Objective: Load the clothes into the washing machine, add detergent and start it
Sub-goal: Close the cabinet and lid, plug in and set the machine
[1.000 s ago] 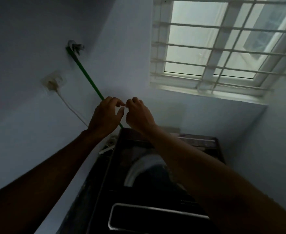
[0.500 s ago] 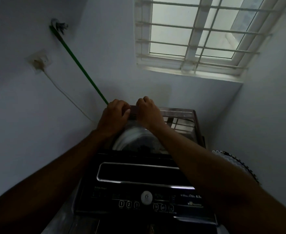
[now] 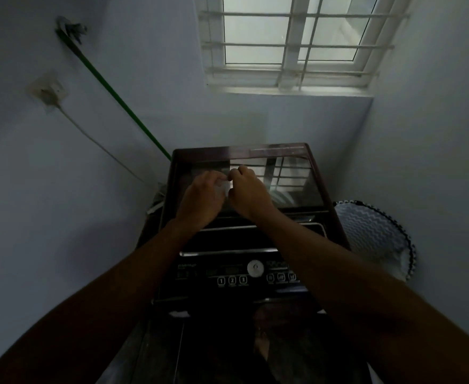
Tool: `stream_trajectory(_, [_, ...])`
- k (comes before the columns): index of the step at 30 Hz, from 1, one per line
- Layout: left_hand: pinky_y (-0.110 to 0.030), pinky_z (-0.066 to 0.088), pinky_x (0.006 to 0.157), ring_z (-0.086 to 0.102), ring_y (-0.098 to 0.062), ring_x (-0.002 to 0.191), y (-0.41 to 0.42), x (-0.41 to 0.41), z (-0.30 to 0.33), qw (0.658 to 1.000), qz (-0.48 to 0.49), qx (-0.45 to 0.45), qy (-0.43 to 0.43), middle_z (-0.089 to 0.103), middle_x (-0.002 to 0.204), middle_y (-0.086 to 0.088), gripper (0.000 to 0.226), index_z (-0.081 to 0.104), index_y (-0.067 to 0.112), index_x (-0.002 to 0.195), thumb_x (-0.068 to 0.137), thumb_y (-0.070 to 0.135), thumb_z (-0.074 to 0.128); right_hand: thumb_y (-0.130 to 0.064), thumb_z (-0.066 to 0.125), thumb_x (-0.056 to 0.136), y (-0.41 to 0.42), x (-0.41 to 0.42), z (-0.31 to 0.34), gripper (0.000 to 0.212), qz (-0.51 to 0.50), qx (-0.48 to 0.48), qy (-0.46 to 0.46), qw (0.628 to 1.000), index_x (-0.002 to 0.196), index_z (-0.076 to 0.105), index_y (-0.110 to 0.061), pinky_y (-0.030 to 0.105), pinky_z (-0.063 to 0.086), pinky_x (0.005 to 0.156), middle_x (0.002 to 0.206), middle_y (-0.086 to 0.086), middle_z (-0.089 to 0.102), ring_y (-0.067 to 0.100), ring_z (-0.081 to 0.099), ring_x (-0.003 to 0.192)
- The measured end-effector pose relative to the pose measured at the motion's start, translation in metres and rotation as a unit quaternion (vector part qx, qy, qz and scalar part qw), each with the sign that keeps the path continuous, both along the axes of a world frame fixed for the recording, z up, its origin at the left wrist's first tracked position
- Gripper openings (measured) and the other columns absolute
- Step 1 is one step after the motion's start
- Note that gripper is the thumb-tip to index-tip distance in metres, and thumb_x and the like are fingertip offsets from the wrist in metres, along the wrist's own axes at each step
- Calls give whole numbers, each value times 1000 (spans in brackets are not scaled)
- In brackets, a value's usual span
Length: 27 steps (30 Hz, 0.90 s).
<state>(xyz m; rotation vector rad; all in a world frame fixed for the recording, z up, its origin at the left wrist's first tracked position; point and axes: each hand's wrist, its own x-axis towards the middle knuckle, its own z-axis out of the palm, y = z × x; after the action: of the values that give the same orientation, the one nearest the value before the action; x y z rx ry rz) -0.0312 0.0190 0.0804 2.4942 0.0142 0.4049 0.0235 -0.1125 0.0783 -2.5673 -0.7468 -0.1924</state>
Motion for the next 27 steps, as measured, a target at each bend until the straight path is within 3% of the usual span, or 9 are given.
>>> stream_trajectory(8, [-41,52,90,57,-15,103,5,-72,-42,995,-31,-63,77,58,116,2,36,57,22,123,88,15,63,-19,65,82,-5,-78,-32,27,5,-7,22,1000,104,56,-6,37,49,76,106,12,54,28,52,98])
stream_trajectory(15, [-36,48,98,52,-15,111,7,-119,-78,991,-63,-41,112,55,121,0,40,55,18,128,89,12,64,-15,57,84,-16,-126,-60,29,-17,-44,67,997,112,58,-6,40,49,83,115,12,53,29,51,107])
stream_trajectory(18, [-31,45,97,51,-13,113,10,-135,-88,990,-70,-14,120,56,120,4,49,55,21,129,83,27,73,-14,55,84,-18,-143,-73,32,-12,-56,88,994,115,58,-4,43,49,84,115,13,53,31,49,109])
stream_trajectory(21, [-32,44,99,51,-12,115,15,-144,-96,985,-101,30,139,57,128,6,77,54,25,133,65,47,84,-17,53,89,-19,-164,-87,34,-13,-49,91,995,121,58,-5,40,48,87,117,13,54,29,50,110])
stream_trajectory(27, [-38,44,101,42,-13,126,14,-155,-111,977,-104,135,125,49,136,7,88,47,30,139,62,53,82,-37,36,97,-22,-212,-116,59,8,-43,122,992,143,36,-1,38,53,79,118,15,54,25,55,98])
